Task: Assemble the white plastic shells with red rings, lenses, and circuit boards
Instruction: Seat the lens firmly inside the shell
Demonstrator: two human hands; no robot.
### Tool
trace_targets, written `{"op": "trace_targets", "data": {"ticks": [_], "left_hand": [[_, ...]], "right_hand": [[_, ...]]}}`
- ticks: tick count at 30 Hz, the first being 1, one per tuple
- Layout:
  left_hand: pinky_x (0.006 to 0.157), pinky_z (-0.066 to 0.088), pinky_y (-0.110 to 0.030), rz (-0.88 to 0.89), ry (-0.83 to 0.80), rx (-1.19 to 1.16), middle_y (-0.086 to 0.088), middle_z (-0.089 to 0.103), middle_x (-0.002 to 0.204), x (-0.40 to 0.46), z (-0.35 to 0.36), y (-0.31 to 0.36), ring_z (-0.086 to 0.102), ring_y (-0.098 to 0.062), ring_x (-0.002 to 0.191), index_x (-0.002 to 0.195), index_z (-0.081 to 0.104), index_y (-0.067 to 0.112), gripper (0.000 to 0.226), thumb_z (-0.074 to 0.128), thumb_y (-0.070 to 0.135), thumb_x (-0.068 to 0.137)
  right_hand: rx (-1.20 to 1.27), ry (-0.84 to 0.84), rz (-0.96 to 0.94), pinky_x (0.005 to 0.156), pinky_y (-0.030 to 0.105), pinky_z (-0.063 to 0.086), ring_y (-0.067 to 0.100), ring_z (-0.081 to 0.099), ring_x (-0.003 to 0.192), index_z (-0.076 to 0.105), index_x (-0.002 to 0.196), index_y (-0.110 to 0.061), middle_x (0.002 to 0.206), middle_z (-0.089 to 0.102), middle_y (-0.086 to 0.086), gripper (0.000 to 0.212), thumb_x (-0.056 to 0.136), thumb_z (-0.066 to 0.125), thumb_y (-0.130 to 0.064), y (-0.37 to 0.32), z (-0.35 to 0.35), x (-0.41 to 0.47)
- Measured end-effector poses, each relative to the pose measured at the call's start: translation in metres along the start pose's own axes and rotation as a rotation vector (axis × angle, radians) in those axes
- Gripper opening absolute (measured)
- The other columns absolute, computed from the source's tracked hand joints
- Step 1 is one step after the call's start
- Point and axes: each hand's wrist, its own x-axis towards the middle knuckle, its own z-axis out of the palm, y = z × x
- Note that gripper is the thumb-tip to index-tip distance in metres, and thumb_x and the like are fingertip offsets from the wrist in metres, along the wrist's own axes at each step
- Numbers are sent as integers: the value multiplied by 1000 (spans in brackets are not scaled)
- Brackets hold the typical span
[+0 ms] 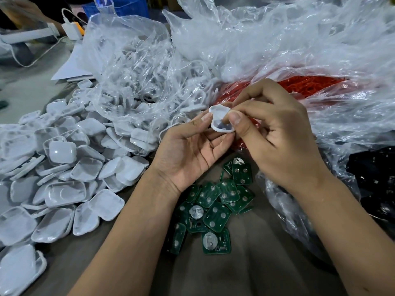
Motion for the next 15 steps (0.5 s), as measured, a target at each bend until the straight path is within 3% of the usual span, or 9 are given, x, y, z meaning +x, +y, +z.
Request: {"op": "trace_targets", "data": {"ticks": [4,11,15], "left_hand": [[86,61,-28,8,1,-10,-13,72,102,0,1,-1,74,-22,89,126,57,3,39,61,10,88],[81,63,-30,21,35,-37,-27,69,111,0,3,-1,74,-35,90,134,55,-3,52,62,9,84],[79,63,-27,76,68,-74,-24,73,101,-2,6,0,75,-32,84,125,60,-3,39,53,11,89]], "right_hand": [[12,20,-11,81,25,42,21,61,98,79,104,-5,104,64,5,28,105,61,-27,-4,-1,1],[-91,235,54,79,28,41,18,60,91,75,102,-4,93,61,-6,27,106,58,-24,-1,-3,5],[-89,241,114,83,33,50,20,64,95,75,106,-6,97,65,-6,19,103,60,-17,-4,0,6]]}}
